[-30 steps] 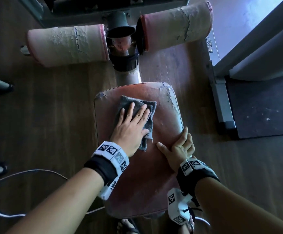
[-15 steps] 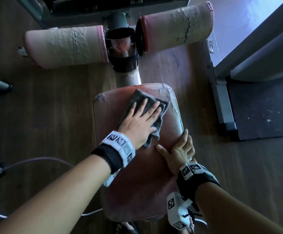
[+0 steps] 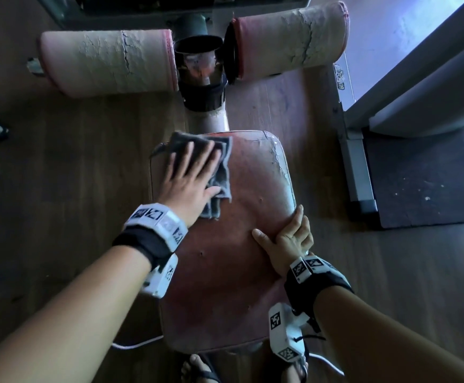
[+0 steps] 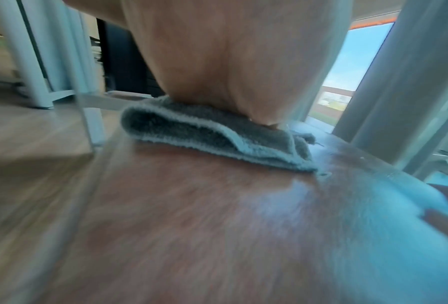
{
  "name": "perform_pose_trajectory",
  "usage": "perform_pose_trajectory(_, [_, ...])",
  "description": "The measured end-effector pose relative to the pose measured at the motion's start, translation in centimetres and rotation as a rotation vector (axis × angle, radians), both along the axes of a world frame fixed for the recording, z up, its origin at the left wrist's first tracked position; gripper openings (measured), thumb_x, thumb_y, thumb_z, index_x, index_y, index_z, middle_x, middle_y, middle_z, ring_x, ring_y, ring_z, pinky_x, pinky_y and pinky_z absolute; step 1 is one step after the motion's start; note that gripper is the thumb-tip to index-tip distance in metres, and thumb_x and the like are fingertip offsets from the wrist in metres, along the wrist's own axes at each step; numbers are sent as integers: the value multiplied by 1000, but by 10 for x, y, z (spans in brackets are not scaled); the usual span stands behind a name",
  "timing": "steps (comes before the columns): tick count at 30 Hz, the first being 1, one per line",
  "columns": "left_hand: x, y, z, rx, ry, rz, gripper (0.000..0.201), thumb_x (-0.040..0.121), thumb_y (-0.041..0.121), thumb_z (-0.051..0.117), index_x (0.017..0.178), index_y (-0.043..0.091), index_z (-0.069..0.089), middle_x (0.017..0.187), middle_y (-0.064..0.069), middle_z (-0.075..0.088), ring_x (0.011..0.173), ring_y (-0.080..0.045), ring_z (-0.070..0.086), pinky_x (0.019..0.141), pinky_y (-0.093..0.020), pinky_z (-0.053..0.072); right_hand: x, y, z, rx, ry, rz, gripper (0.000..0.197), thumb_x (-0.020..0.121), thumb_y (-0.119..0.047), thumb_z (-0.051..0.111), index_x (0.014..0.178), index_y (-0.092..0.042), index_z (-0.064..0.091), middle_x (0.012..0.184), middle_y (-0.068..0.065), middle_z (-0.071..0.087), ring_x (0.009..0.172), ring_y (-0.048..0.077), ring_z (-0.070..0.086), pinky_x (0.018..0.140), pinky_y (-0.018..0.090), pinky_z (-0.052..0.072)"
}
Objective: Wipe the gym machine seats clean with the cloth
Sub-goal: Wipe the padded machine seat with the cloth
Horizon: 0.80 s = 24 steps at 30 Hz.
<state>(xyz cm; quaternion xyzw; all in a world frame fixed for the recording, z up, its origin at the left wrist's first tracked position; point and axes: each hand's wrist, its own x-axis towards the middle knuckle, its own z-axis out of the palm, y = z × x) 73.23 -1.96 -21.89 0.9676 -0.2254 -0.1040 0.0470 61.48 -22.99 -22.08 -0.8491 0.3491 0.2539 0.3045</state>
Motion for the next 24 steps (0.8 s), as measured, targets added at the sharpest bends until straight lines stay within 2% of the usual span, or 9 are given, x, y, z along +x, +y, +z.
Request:
perform_pose_trajectory(2, [-20,28,-5,-10,18,70,76,92,59,26,156,22,9,164,2,5,151,-31,3,119,-56,7,1,-1,2,19,14,-3,123,68,-77,59,146,-33,-25,157,2,-11,144,28,-3,113,57,8])
perform_pose_trajectory(5, [-52,42,-12,-72,39,184,74,94,56,24,156,23,2,164,2,-3,150,-33,-5,118,-56,4,1,0,3,23,12,-8,122,69,-76,60,146,-33,-25,157,2,-11,144,29,-3,114,57,8])
perform_pose_trajectory(10, [-79,15,-10,-44,26,293,73,94,51,26,156,15,11,164,-7,8,148,-43,7,115,-62,11,2,0,0,20,-20,-7,122,69,-74,60,147,-31,-23,157,5,-9,143,32,-1,116,53,8])
perform_pose_trajectory(14, [-88,-5,-5,-16,22,293,74,91,51,28,154,13,21,162,-7,18,146,-43,16,114,-63,16,3,-1,2,44,-21,-25,116,73,-73,58,148,-32,-20,158,4,-7,144,32,-1,117,50,5])
perform_pose_trajectory(18, [-112,-31,-1,-5,55,260,76,90,53,28,153,12,25,161,-8,22,146,-41,22,114,-63,21,4,-3,-1,114,-62,-121,97,82,-69,50,151,-37,-11,159,0,-2,145,28,-2,117,49,1])
perform_pose_trajectory(22, [-160,-66,3,-64,111,179,78,88,58,30,152,12,32,160,-7,26,146,-40,23,114,-62,23,0,-13,2,208,-148,-189,78,90,-61,44,152,-36,5,158,5,13,144,30,11,117,45,8])
perform_pose_trajectory(24, [-181,-75,9,-71,163,146,79,88,60,29,150,13,36,159,-6,30,145,-40,26,112,-62,27,-3,-21,6,314,-170,-205,82,82,-69,43,152,-36,14,156,8,23,141,31,24,118,46,15])
